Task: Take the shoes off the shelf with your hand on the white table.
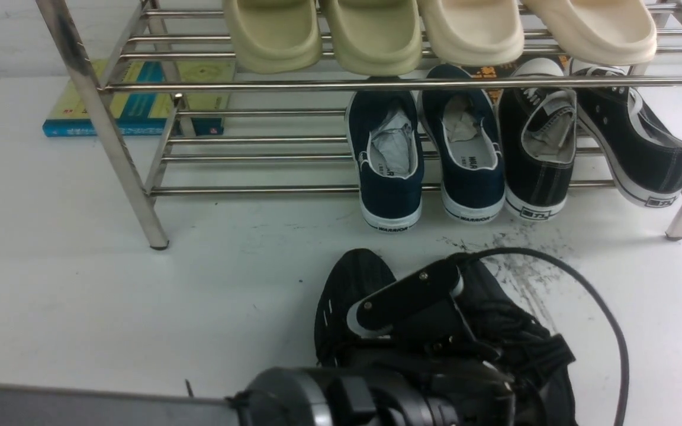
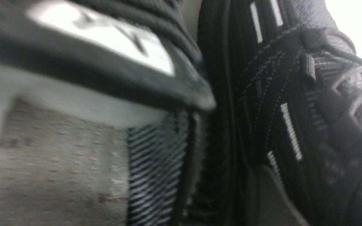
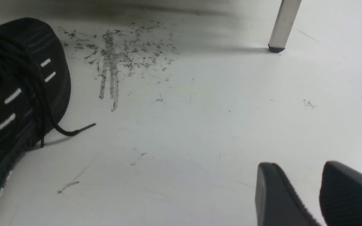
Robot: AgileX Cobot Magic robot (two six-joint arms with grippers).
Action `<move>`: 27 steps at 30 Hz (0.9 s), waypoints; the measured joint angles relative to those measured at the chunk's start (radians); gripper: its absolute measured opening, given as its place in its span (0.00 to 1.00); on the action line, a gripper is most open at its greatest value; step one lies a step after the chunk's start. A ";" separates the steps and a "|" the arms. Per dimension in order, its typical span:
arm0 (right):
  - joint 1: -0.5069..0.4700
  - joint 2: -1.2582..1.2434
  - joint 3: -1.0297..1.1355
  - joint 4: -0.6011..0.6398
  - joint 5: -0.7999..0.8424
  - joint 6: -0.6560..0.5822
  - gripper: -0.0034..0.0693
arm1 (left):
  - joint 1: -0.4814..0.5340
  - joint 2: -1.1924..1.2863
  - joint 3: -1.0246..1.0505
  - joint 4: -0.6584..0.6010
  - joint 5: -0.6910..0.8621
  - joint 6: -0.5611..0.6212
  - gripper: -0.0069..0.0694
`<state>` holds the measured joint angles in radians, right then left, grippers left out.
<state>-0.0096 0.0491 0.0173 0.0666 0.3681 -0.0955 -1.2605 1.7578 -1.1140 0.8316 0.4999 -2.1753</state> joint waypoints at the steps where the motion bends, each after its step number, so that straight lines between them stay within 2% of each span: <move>1: 0.000 0.000 0.000 0.000 0.000 0.000 0.38 | 0.000 0.000 0.000 0.003 -0.010 0.000 0.49; 4: 0.000 0.000 0.000 0.000 0.000 0.000 0.38 | 0.000 -0.015 0.000 0.025 -0.018 0.003 0.56; 8: 0.000 0.000 0.000 0.000 0.000 0.000 0.38 | 0.000 -0.066 0.000 0.045 0.009 0.033 0.59; 12: 0.000 0.000 0.000 0.000 0.000 0.000 0.38 | 0.000 -0.152 0.000 0.046 0.077 0.118 0.60; 15: 0.000 0.000 0.000 0.000 0.000 0.000 0.38 | 0.000 -0.260 0.000 -0.014 0.175 0.290 0.58; 16: 0.000 0.000 0.000 0.000 0.000 0.000 0.38 | 0.000 -0.266 0.000 -0.021 0.182 0.314 0.58; 17: 0.000 0.000 0.000 0.000 0.000 0.000 0.38 | 0.000 -0.326 0.000 -0.082 0.244 0.417 0.53; 18: 0.000 0.000 0.000 0.000 0.000 0.000 0.38 | 0.000 -0.332 0.000 -0.090 0.252 0.445 0.53; 23: 0.000 0.000 0.000 0.000 0.000 0.000 0.38 | 0.000 -0.545 0.000 -0.305 0.519 0.852 0.27; 25: 0.000 0.000 0.000 0.000 0.000 0.000 0.38 | 0.000 -0.621 0.000 -0.361 0.624 0.973 0.17; 27: 0.000 0.000 0.000 0.000 0.000 0.000 0.38 | 0.000 -0.693 0.000 -0.395 0.701 1.052 0.11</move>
<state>-0.0096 0.0491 0.0173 0.0666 0.3681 -0.0955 -1.2605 1.0650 -1.1140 0.4364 1.2013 -1.1233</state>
